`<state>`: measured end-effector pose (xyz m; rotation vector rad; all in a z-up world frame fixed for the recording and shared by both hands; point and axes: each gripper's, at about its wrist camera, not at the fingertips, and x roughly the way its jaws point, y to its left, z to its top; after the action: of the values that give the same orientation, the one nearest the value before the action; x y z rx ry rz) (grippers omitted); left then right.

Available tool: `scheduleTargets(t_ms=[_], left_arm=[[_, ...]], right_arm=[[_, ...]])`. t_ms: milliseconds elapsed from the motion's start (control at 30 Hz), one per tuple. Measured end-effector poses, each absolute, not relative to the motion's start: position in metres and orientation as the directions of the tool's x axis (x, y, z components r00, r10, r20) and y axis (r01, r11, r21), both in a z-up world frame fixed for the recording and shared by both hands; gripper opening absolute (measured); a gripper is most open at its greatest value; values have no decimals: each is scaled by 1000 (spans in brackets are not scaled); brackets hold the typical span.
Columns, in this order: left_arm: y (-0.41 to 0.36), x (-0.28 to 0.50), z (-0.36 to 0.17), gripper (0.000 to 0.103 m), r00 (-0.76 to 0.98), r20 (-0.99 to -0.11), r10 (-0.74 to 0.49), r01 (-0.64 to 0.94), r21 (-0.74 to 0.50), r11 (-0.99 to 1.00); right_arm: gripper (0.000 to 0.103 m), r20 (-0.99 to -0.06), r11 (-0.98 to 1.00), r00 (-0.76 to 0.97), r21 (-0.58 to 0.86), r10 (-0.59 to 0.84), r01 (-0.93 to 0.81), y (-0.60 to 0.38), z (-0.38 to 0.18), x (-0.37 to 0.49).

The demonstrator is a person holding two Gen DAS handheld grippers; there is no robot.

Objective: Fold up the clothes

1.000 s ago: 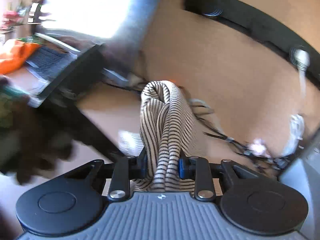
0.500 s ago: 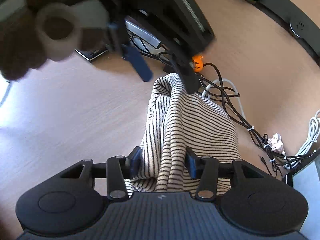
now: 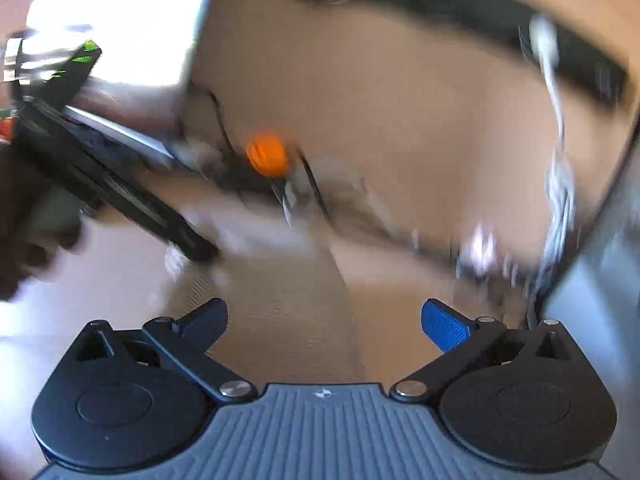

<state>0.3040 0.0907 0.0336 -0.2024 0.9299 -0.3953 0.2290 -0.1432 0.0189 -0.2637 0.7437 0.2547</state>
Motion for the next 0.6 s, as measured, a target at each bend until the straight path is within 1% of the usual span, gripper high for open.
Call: scheduleTargets(t_ms=[33, 133, 233, 333, 367, 400, 433, 467, 500, 533, 600], left_arm=[[91, 305, 33, 87, 529, -741, -414, 241, -337, 910], [91, 302, 35, 88, 535, -747, -395, 224, -325, 919], [94, 296, 46, 86, 526, -750, -402, 187, -359, 915], [91, 288, 55, 87, 508, -730, -457, 186, -425, 886], [88, 285, 55, 85, 499, -725, -475, 194, -440, 877], [84, 282, 54, 77, 495, -731, -470, 206, -427, 881], [79, 280, 52, 69, 494, -743, -452, 218, -397, 892], [74, 278, 50, 52, 493, -755, -433, 230, -367, 901], [72, 276, 48, 53, 497, -764, -412, 235, -338, 911], [73, 273, 47, 53, 502, -764, -406, 237, -330, 914], [76, 271, 45, 54, 507, -760, -406, 234, -332, 914]], right_arm=[[103, -729, 941, 671, -119, 133, -316, -143, 4, 235], [103, -702, 957, 701, -105, 122, -272, -139, 0, 227], [103, -689, 952, 720, -159, 82, -260, -131, 0, 223], [103, -681, 948, 732, -206, 40, -244, -124, 2, 219], [103, -688, 954, 724, -186, 46, -237, -124, 3, 222], [103, -697, 959, 716, -162, 54, -230, -124, 3, 226], [103, -703, 960, 705, -124, 95, -253, -127, 8, 225], [103, -707, 957, 693, -83, 141, -279, -132, 12, 224], [103, -700, 953, 693, -58, 174, -299, -137, 19, 224], [103, -673, 956, 718, -55, 179, -289, -144, 28, 222], [103, -628, 967, 765, -80, 140, -243, -158, 39, 224]])
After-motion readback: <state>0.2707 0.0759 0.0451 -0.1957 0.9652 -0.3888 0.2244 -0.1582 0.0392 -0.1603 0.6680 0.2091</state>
